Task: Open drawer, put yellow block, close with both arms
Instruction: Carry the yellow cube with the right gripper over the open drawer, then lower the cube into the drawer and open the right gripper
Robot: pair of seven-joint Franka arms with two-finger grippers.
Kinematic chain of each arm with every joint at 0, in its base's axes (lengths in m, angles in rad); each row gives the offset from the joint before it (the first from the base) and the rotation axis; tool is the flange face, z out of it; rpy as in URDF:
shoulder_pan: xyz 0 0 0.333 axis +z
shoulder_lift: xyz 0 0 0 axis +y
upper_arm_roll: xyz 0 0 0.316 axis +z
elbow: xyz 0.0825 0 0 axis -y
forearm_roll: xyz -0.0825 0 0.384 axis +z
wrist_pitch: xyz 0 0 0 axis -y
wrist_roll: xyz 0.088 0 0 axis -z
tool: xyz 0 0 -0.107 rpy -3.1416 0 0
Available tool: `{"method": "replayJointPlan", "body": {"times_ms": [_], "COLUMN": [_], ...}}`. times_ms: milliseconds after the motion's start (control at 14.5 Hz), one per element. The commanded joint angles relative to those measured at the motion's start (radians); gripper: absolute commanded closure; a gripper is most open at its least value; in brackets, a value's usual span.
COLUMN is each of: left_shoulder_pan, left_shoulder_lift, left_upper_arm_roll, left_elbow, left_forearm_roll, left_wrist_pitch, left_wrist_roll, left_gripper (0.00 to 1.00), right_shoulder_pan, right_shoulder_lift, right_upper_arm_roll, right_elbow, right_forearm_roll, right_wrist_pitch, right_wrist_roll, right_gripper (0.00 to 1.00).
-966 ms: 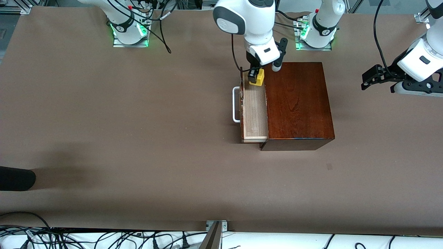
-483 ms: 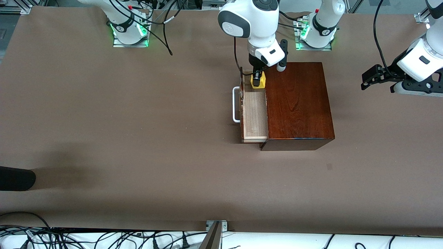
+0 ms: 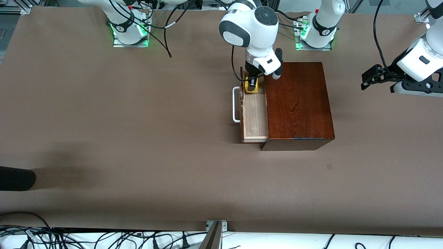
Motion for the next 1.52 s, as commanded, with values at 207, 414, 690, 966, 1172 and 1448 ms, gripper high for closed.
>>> {"method": "replayJointPlan", "body": {"times_ms": [207, 414, 690, 966, 1172, 1448], "left_shoulder_pan": [0.009, 0.009, 0.012, 0.01, 0.012, 0.01], "left_shoulder_lift": [-0.02, -0.02, -0.018, -0.018, -0.018, -0.018], "left_upper_arm_roll": [-0.012, -0.012, -0.01, -0.01, -0.01, -0.012], "left_elbow": [-0.012, -0.012, -0.012, -0.012, -0.012, -0.012], "left_forearm_roll": [-0.007, -0.007, -0.008, -0.008, -0.008, -0.008], "left_wrist_pitch": [-0.002, -0.002, -0.002, -0.002, -0.002, -0.002], "left_wrist_roll": [0.007, 0.005, 0.013, 0.007, 0.01, 0.011], "left_gripper": [0.0, 0.0, 0.0, 0.0, 0.0, 0.0], "right_shoulder_pan": [0.005, 0.013, 0.013, 0.013, 0.01, -0.001], "right_shoulder_lift": [0.02, 0.048, 0.054, 0.055, 0.045, -0.024], "right_upper_arm_roll": [-0.01, -0.035, -0.038, -0.038, -0.038, -0.032], "right_elbow": [0.033, 0.033, 0.033, 0.032, 0.033, 0.033], "right_forearm_roll": [-0.017, -0.017, -0.019, -0.019, -0.015, 0.0], "right_wrist_pitch": [0.021, 0.051, 0.053, 0.054, 0.05, 0.004], "right_wrist_roll": [-0.024, -0.024, -0.025, -0.022, -0.024, -0.021], "right_gripper": [1.0, 1.0, 1.0, 1.0, 0.0, 0.0]}}
